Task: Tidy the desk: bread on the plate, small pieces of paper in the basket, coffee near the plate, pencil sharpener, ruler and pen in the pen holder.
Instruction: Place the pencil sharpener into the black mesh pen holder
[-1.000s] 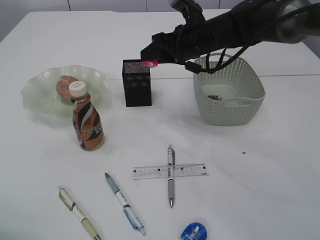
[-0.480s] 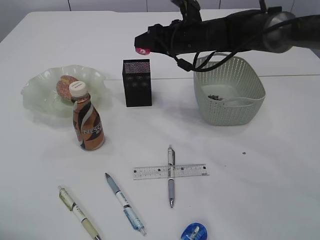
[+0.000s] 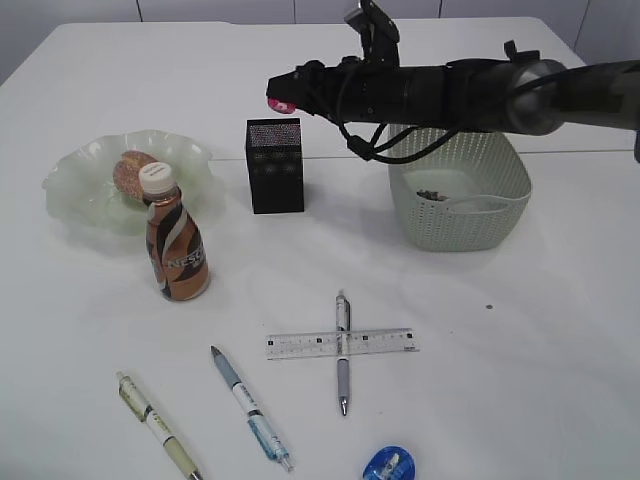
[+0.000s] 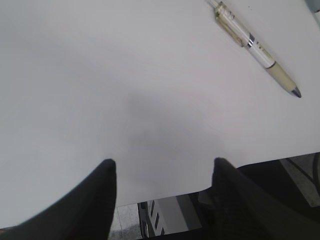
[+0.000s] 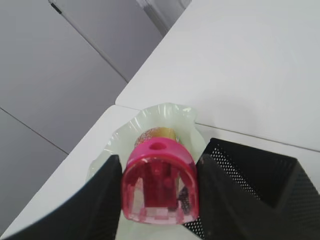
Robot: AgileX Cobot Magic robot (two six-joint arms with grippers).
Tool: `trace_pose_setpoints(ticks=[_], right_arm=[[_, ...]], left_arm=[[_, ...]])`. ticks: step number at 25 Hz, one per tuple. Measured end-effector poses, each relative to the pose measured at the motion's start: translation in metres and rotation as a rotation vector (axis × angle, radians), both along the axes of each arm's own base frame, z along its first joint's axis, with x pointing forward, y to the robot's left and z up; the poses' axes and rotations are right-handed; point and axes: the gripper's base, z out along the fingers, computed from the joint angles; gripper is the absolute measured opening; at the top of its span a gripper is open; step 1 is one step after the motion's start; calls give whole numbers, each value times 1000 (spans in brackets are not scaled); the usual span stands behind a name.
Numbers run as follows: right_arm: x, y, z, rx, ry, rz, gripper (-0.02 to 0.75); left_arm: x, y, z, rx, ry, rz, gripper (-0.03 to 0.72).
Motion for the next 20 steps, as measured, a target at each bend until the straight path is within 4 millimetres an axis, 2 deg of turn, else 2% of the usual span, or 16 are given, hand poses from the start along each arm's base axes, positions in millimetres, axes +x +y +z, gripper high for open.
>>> trace_pose_setpoints(ticks=[11, 17, 20], right_arm=[[8, 3, -23, -4, -8, 15, 342], [9, 4, -20, 1, -19, 24, 472], [8, 4, -19, 5, -20, 32, 491]], left_arm=[[0, 0, 0, 0, 1, 0, 444], [0, 0, 0, 0, 1, 0, 444], [0, 0, 0, 0, 1, 0, 444]])
